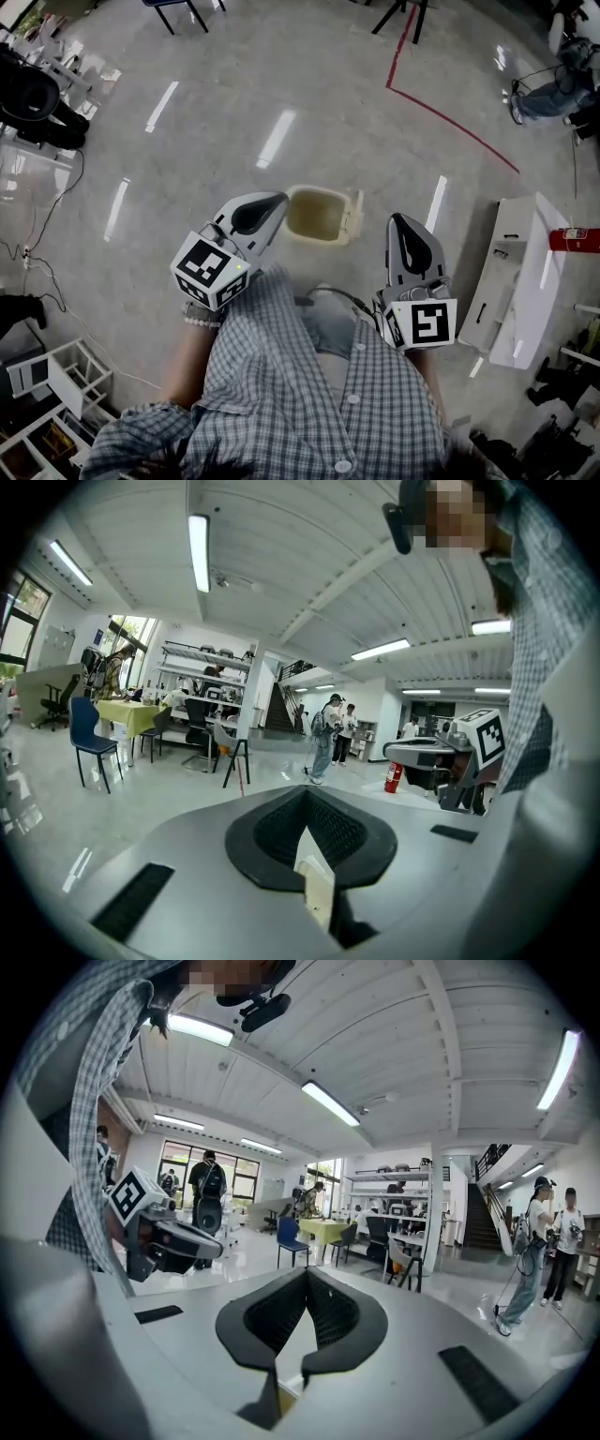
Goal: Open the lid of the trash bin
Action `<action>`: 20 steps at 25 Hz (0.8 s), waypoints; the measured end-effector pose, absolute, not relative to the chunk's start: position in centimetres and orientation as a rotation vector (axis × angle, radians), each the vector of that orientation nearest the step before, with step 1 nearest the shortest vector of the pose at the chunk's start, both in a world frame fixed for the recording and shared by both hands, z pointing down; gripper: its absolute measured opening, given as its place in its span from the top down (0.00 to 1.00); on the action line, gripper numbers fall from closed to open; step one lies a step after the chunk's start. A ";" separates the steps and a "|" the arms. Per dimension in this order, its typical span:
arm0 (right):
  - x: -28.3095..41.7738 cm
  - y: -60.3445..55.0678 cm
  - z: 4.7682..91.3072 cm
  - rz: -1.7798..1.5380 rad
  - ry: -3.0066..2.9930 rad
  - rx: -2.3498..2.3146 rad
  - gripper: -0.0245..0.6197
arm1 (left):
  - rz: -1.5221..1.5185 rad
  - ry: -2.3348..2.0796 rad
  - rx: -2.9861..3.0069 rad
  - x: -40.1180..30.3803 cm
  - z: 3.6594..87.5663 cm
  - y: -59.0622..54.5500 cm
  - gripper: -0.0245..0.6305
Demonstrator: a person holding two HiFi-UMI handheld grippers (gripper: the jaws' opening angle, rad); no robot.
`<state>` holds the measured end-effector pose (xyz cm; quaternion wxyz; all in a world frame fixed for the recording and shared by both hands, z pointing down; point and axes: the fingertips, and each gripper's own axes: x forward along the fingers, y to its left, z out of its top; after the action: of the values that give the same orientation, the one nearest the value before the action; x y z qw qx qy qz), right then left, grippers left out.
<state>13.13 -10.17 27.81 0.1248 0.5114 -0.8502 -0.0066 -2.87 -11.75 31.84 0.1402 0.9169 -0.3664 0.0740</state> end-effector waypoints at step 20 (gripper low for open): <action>13.1 -10.2 28.5 -0.016 -2.471 1.467 0.93 | 0.207 -1.048 2.649 -2.6 32.0 -11.7 0.96</action>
<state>13.09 -10.20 28.47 0.1338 0.5059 -0.8522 -0.0056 -2.58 -11.67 31.96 0.1422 0.9179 -0.3633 0.0717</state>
